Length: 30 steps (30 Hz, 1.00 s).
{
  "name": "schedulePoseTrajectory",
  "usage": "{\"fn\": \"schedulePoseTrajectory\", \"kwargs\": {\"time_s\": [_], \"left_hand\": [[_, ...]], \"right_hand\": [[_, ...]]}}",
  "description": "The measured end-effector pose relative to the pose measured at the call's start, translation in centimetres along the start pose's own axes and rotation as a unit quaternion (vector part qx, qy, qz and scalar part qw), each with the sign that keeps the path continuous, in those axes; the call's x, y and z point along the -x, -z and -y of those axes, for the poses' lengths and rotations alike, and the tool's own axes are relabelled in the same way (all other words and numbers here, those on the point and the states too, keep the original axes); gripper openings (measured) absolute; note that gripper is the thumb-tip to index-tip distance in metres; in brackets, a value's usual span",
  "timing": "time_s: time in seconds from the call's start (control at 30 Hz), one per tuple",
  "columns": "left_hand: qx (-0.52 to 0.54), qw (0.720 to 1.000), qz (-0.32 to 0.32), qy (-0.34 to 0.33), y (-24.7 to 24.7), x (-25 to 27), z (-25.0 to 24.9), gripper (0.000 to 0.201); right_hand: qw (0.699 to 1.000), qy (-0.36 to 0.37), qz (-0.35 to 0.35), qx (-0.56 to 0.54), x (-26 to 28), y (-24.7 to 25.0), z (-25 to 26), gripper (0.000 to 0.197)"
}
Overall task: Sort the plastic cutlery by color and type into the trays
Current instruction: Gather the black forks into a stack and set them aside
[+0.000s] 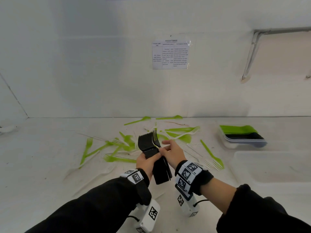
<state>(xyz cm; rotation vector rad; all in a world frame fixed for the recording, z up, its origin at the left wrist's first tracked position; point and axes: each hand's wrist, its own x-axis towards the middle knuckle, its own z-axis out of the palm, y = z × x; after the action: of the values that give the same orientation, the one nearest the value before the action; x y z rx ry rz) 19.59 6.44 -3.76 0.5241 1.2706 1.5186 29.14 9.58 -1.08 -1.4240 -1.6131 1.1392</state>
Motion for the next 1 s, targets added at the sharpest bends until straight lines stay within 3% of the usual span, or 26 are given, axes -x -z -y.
{"fn": "schedulePoseTrajectory", "kwargs": {"time_s": [0.1, 0.2, 0.33, 0.5, 0.57, 0.77, 0.93, 0.97, 1.0], "left_hand": [[-0.005, 1.0, -0.007, -0.001, -1.4, 0.5, 0.6, 0.031], [-0.01, 1.0, -0.006, 0.006, -2.8, 1.1, 1.2, 0.028], [0.019, 0.999, 0.001, 0.043, -4.9, 1.4, 1.4, 0.015], [0.086, 0.993, 0.034, 0.074, -8.0, 2.9, 1.3, 0.031], [0.081, 0.994, 0.041, 0.066, -9.2, 3.5, 1.6, 0.032], [0.034, 0.996, 0.083, 0.024, -12.4, 5.0, 3.0, 0.036], [-0.051, 0.988, 0.14, 0.025, -14.9, 5.2, 3.6, 0.032], [-0.078, 0.985, 0.153, 0.026, -15.4, 5.3, 3.8, 0.035], [-0.108, 0.979, 0.168, 0.027, -15.8, 5.3, 4.3, 0.054]], "right_hand": [[0.998, 0.013, 0.004, 0.067, 0.2, 1.3, -0.4, 0.02], [0.994, 0.013, 0.014, 0.103, 0.0, 2.8, -0.6, 0.025], [0.983, 0.03, 0.081, 0.16, -0.2, 4.8, -0.8, 0.029], [0.971, 0.051, 0.112, 0.205, 0.1, 7.5, -1.1, 0.042], [0.968, 0.071, 0.102, 0.217, 0.2, 8.7, -1.0, 0.038], [0.969, 0.088, 0.056, 0.225, 0.7, 12.7, -0.8, 0.03], [0.964, 0.083, 0.053, 0.247, 0.7, 17.5, 0.0, 0.039], [0.96, 0.091, 0.05, 0.26, 0.6, 18.9, 0.3, 0.041], [0.955, 0.093, 0.052, 0.276, 0.4, 20.3, 0.8, 0.044]]}}
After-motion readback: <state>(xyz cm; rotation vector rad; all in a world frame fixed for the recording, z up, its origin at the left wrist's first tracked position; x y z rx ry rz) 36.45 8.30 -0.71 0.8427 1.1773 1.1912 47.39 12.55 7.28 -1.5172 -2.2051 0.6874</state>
